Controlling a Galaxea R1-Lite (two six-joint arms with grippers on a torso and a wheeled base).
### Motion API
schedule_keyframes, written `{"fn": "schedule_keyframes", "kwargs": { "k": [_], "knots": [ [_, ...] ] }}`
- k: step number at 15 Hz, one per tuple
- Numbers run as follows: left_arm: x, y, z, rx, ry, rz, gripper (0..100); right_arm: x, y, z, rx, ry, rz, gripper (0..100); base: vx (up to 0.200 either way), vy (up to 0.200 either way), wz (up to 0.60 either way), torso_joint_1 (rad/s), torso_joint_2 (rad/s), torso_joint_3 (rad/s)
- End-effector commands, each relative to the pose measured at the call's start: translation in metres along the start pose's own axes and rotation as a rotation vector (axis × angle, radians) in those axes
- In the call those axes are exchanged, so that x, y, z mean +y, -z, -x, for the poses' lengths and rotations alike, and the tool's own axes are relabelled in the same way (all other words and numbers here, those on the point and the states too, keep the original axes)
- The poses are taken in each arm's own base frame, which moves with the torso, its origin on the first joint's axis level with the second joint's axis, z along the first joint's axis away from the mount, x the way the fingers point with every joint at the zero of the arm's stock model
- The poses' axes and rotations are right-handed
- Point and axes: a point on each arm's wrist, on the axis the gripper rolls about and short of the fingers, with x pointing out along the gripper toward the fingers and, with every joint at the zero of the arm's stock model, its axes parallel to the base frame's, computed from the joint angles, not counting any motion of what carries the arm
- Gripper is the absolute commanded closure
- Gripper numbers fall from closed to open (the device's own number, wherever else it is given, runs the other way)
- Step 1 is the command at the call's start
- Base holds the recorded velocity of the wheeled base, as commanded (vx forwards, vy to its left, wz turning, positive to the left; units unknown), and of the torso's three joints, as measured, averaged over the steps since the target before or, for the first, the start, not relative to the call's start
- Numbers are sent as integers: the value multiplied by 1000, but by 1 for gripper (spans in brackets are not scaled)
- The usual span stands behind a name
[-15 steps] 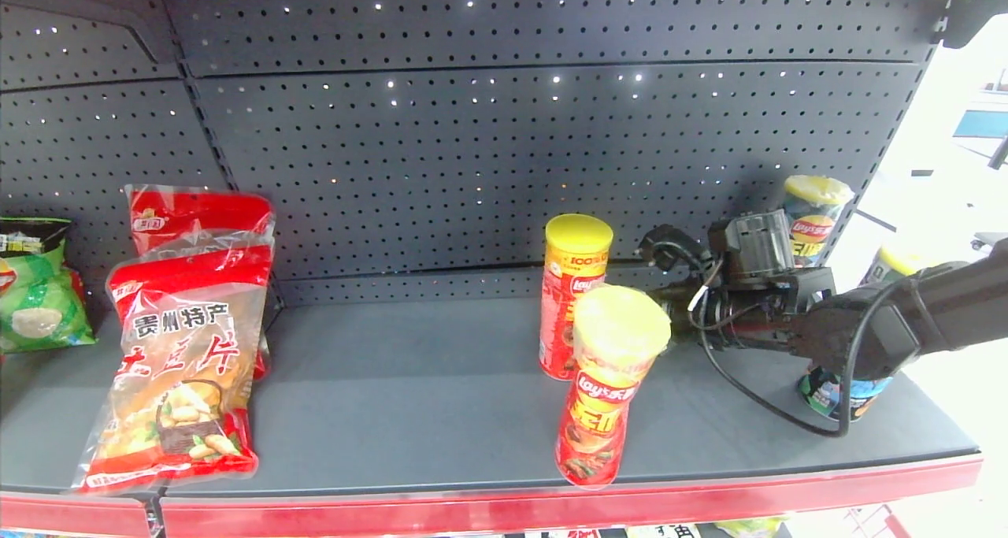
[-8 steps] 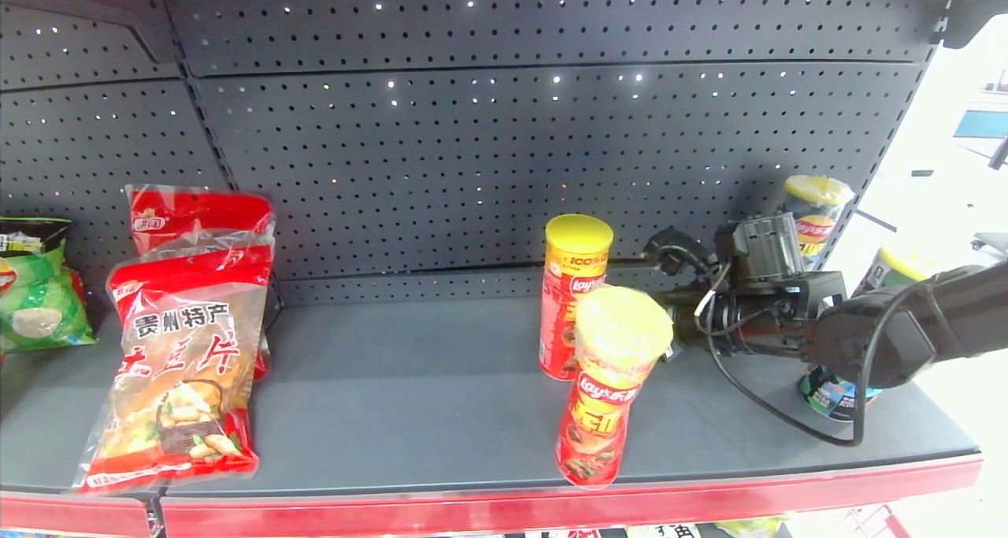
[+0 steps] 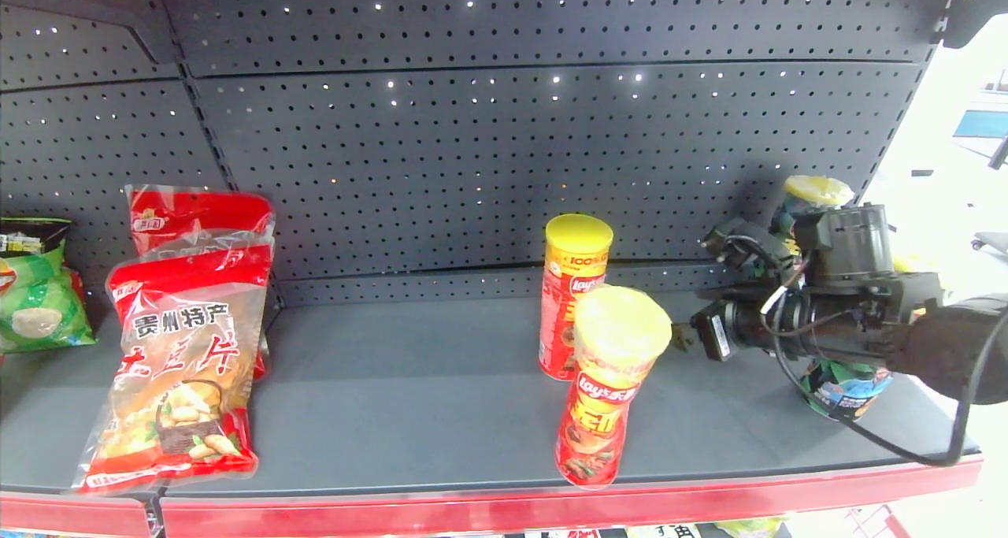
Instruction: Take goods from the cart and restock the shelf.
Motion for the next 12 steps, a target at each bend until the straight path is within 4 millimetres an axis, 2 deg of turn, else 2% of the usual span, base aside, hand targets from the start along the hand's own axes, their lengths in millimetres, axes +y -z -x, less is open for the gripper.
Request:
{"fn": "schedule_keyframes", "kwargs": {
  "k": [1, 3, 5, 7, 8, 12],
  "knots": [
    [0, 0, 0, 1, -1, 0, 0, 7, 2, 42, -46, 12, 5, 0, 0, 0, 0, 0, 0, 0],
    [0, 0, 0, 1, 0, 0, 0, 13, 5, 66, -65, 17, 10, 0, 0, 0, 0, 0, 0, 0],
    [0, 0, 0, 1, -1, 0, 0, 19, 10, 98, -103, 26, 15, 0, 0, 0, 0, 0, 0, 0],
    [0, 0, 0, 1, -1, 0, 0, 23, 9, 117, -137, 28, 20, 0, 0, 0, 0, 0, 0, 0],
    [0, 0, 0, 1, 0, 0, 0, 29, 8, 135, -182, 19, 34, 0, 0, 0, 0, 0, 0, 0],
    [0, 0, 0, 1, -1, 0, 0, 45, 23, 171, -267, -26, 72, 0, 0, 0, 0, 0, 0, 0]
  ]
}}
